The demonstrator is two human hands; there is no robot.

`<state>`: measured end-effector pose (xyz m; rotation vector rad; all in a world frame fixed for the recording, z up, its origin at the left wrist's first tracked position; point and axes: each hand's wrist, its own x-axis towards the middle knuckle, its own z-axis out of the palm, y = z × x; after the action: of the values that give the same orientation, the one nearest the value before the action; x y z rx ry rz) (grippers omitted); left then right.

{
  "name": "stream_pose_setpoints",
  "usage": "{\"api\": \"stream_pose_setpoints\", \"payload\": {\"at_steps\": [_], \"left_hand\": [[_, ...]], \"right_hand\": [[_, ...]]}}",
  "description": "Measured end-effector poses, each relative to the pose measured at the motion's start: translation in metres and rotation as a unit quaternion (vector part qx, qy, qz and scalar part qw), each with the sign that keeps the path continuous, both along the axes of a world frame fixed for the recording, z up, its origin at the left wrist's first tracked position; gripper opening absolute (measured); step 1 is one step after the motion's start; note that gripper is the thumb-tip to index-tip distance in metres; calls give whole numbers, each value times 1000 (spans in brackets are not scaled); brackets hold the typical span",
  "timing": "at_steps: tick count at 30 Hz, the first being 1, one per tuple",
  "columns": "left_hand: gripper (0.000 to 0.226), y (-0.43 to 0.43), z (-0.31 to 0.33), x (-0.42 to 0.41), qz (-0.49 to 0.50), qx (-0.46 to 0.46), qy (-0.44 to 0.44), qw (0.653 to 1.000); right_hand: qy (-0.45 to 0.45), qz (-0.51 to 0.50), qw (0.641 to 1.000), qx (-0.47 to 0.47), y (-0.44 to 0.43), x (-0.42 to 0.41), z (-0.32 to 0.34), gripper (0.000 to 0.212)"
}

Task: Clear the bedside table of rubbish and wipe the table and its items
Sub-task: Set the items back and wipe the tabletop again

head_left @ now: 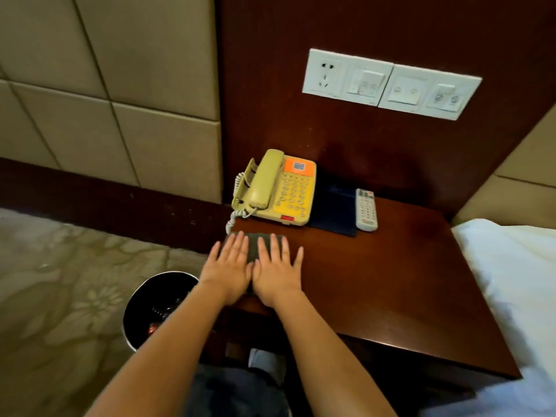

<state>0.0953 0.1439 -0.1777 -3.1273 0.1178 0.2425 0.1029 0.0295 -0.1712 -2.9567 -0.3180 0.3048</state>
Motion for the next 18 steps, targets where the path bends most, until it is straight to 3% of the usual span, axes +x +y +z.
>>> {"api": "stream_pose_setpoints", "payload": {"at_steps": [4, 7, 9, 11, 15, 18], "left_hand": [[55, 41, 3, -7, 121, -152, 56, 979], [63, 49, 9, -6, 182, -355, 61, 915], [39, 45, 9, 0, 232, -464, 24, 855], [30, 37, 12, 10, 258, -501, 11, 826], [43, 23, 14, 42, 317, -543, 25, 778], [45, 19, 5, 64, 334, -556, 52, 759]], "right_hand": [[-1, 49, 999, -1, 42, 0, -1, 53], [2, 62, 998, 15, 56, 0, -1, 54], [4, 72, 997, 15, 56, 6, 0, 54], [13, 84, 996, 5, 53, 12, 2, 54], [14, 75, 997, -5, 45, 26, 0, 55], [6, 62, 998, 7, 40, 41, -4, 55]]}}
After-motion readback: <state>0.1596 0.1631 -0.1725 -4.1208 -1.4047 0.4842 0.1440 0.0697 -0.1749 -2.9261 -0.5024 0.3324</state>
